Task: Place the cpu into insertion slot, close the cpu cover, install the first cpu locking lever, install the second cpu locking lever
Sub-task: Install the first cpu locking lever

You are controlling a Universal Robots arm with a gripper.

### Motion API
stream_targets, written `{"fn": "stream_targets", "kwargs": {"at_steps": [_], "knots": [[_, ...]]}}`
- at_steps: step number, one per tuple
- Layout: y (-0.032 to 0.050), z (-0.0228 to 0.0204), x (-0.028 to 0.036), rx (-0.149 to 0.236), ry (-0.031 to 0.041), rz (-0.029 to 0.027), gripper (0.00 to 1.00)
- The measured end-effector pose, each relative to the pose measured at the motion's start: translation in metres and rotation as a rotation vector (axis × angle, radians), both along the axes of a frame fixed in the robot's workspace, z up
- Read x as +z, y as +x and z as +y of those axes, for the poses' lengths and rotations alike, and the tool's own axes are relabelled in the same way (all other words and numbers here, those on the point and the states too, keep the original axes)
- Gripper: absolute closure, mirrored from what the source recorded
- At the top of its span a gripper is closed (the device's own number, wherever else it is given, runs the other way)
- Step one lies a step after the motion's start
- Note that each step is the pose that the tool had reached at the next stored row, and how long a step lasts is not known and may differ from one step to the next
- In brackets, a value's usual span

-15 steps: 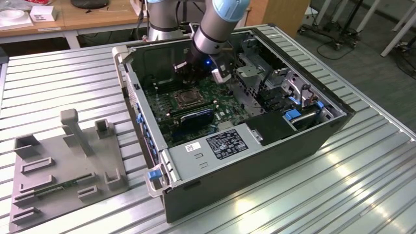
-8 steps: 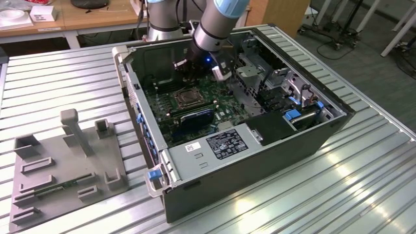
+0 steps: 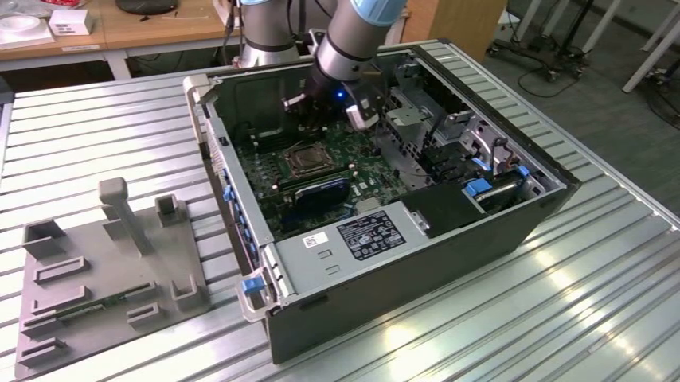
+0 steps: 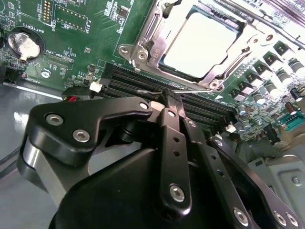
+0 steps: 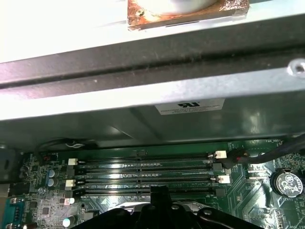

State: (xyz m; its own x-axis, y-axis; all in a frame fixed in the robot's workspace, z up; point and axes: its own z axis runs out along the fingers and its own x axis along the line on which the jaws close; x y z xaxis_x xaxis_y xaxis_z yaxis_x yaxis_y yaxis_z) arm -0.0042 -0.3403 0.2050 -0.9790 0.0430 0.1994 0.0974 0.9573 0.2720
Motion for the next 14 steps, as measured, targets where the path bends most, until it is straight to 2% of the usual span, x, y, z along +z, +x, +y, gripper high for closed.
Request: {"fn": "stream_targets", "kwargs": {"at_steps": [8,14], "knots": [[-0.0056,0.0001,0.0,0.0,0.0012,-0.0015,0.89],[-0.0065,0.0008,0.0005,0.0,0.0009,-0.0014,0.89]]}}
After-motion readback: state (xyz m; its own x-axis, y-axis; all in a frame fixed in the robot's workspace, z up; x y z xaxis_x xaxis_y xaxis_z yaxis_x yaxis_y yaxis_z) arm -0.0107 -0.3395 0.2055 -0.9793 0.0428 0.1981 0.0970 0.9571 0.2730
